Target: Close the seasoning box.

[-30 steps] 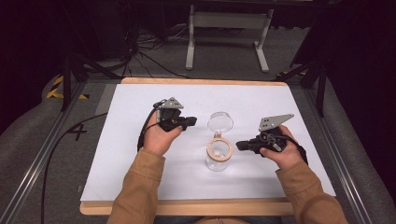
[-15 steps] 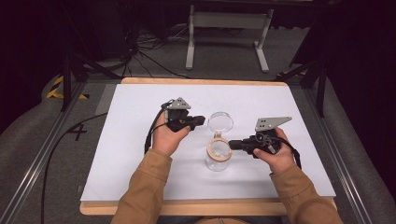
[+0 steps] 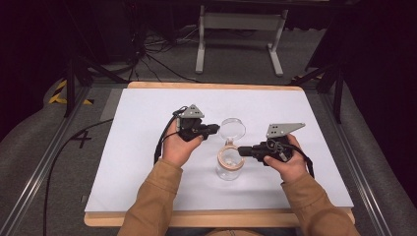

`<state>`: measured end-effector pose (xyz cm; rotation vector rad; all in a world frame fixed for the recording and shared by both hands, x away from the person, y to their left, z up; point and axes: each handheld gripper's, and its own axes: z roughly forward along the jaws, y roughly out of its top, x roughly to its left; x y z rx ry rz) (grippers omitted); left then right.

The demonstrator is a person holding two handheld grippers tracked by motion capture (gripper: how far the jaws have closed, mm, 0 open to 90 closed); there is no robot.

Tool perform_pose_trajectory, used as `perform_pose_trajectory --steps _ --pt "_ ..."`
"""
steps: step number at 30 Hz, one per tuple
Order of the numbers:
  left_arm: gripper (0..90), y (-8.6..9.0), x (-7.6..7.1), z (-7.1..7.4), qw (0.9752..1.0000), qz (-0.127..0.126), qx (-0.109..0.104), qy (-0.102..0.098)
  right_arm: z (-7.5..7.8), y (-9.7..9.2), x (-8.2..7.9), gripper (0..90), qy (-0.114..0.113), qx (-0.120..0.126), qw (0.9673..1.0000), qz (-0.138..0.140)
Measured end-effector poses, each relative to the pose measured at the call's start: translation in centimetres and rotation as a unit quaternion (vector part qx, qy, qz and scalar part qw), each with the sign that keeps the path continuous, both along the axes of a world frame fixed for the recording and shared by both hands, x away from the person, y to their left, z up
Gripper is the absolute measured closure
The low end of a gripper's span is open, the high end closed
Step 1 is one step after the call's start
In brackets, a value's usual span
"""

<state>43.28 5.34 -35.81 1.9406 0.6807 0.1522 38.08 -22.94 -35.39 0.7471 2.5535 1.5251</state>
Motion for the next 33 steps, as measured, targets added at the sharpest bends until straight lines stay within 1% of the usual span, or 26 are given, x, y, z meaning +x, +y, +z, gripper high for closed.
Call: perform_pose_trajectory --steps 1,2,3,4,6,8,9,10,11,13,14,15,16,17,18,19,21,22,23,25,26,27,29,30,32,33 --pt "87.2 0.0 -0.1 0.0 1.0 -0.002 -0.004 0.001 0.0 0.0 0.0 90.0 -0.001 0.0 1.0 -0.002" --pt "87.1 0.0 -0.1 0.0 1.0 -0.004 -0.004 0.001 0.0 0.0 0.0 90.0 -0.003 0.001 1.0 -0.003" --pt "87.1 0.1 -0.2 0.2 1.0 -0.008 0.002 -0.001 0.0 0.1 0.0 90.0 -0.005 0.001 1.0 -0.004" --pt "87.2 0.0 -0.3 0.2 1.0 -0.009 0.0 0.001 0.1 0.1 0.0 90.0 -0.006 0.001 1.0 -0.005" --pt "87.3 0.0 -0.5 0.4 0.9998 -0.017 0.006 0.002 0.1 0.1 0.0 90.0 -0.007 0.003 1.0 -0.005" --pt "87.3 -0.1 -0.6 0.5 0.9998 -0.019 0.004 0.002 0.2 0.2 0.0 90.0 -0.005 0.005 1.0 -0.005" --pt "87.3 -0.1 -0.7 0.6 0.9997 -0.023 0.007 -0.001 0.2 0.2 0.0 90.0 -0.003 0.006 1.0 -0.005" --pt "87.2 -0.2 -0.9 0.7 0.9994 -0.031 0.012 0.001 0.3 0.2 0.0 90.0 -0.002 0.006 1.0 -0.004" --pt "87.1 -0.2 -1.0 0.8 0.9993 -0.034 0.017 0.002 0.3 0.2 0.0 90.0 -0.001 0.007 1.0 -0.002" --pt "86.8 -0.3 -1.1 0.8 0.9991 -0.037 0.02 0.001 0.4 0.1 -0.1 90.0 -0.001 0.008 1.0 -0.001" --pt "86.4 -0.2 -1.1 0.9 0.9989 -0.039 0.028 0.0 0.4 0.1 -0.1 90.0 0.0 0.007 1.0 -0.001" --pt "85.4 -0.3 -1.3 0.9 0.999 -0.034 0.03 0.001 0.5 0.1 -0.1 90.0 0.004 0.007 1.0 0.001" --pt "84.2 -0.2 -1.4 0.9 0.9989 -0.029 0.036 0.001 0.5 0.2 -0.1 90.0 0.002 0.005 1.0 0.001" --pt "83.0 -0.1 -1.3 1.0 0.9985 -0.032 0.045 -0.006 0.5 0.2 -0.2 90.0 0.001 0.001 1.0 0.002" --pt "82.6 -0.1 -1.3 1.0 0.9985 -0.032 0.045 -0.006 0.6 0.2 -0.2 90.0 0.003 0.0 1.0 0.005" --pt "82.0 0.2 -1.4 1.2 0.9983 -0.031 0.049 -0.001 0.6 0.3 -0.3 90.0 0.004 0.001 1.0 0.007" --pt "80.3 0.4 -1.4 1.2 0.9986 -0.031 0.042 0.008 0.7 0.3 -0.4 90.0 0.005 -0.001 0.9999 0.011" --pt "79.7 0.6 -1.4 1.3 0.9982 -0.034 0.048 0.011 0.8 0.3 -0.5 90.0 0.007 -0.002 0.9999 0.011" --pt "78.6 0.7 -1.4 1.3 0.9983 -0.031 0.048 0.013 0.8 0.3 -0.5 90.0 0.005 -0.002 0.9999 0.013" --pt "75.2 1.0 -1.4 1.4 0.9975 -0.031 0.061 0.018 0.9 0.3 -0.6 90.0 0.01 -0.009 0.9998 0.014" --pt "73.7 1.1 -1.4 1.4 0.9974 -0.029 0.064 0.016 0.9 0.3 -0.6 90.0 0.011 -0.011 0.9998 0.015" --pt "70.3 1.3 -1.4 1.4 0.9968 -0.03 0.073 0.01 1.0 0.2 -0.6 90.0 0.013 -0.013 0.9997 0.016" --pt "65.4 1.6 -1.5 1.5 0.9954 -0.017 0.095 0.005 1.0 0.2 -0.7 90.0 0.017 -0.018 0.9995 0.019" --pt "64.2 1.8 -1.5 1.5 0.9948 -0.014 0.1 0.004 1.1 0.2 -0.7 90.0 0.018 -0.022 0.9994 0.021" --pt "62.0 2.3 -1.5 1.6 0.9946 -0.015 0.102 0.01 1.1 0.1 -0.8 90.0 0.021 -0.026 0.9991 0.024" --pt "61.0 2.4 -1.5 1.6 0.9954 -0.011 0.095 0.011 1.1 0.1 -0.8 90.0 0.025 -0.029 0.9989 0.025"
